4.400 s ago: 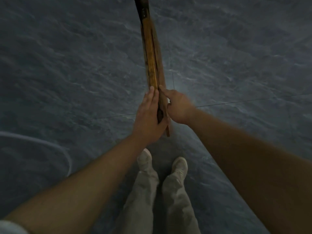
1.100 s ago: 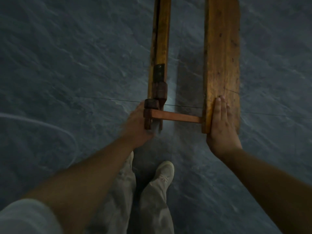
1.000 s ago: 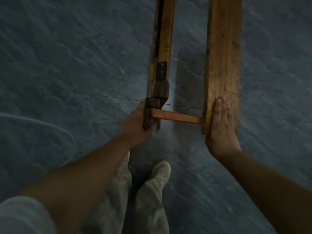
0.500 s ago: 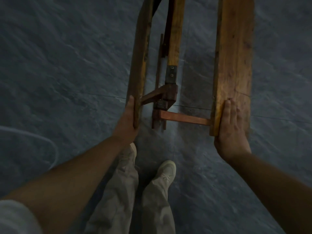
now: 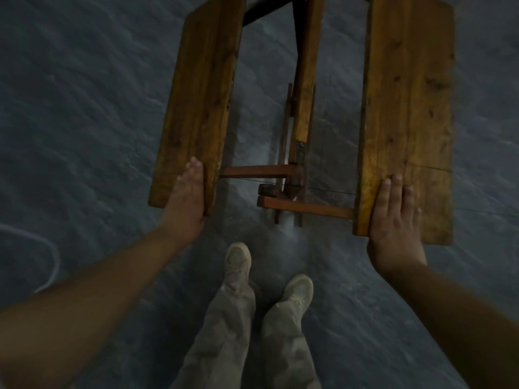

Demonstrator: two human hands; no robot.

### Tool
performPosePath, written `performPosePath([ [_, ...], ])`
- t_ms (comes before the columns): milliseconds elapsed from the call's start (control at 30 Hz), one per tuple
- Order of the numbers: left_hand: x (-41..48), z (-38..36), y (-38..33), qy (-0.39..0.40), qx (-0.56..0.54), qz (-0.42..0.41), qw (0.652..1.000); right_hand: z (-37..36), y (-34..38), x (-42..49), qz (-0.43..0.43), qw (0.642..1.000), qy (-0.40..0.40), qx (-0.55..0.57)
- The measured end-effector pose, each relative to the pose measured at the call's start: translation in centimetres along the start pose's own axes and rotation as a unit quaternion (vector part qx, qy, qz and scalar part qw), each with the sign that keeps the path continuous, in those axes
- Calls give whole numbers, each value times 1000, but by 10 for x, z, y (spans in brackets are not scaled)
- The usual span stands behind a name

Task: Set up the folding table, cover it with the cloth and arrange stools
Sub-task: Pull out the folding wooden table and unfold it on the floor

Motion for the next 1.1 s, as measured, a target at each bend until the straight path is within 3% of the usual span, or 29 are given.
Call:
performPosePath([
  [167,-1,24,23,33,130,0,991,15,23,-1,15,997,8,-69],
  [533,-6,64,27,-54,149,-43,986,42,60,-7,23,990,40,-133],
  [1100,22,70,-68,-14,179,-84,980,61,28,-32,-43,987,79,-130],
])
Point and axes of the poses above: each hand's wrist, its own x-axis towards the middle knuckle, its own z-axis out of the back of the hand, y = z × x, the point moved 7 cm from there along x, towards the middle knuckle, and after that the axes turned 12 degrees about -y, right-handed, at the moved point
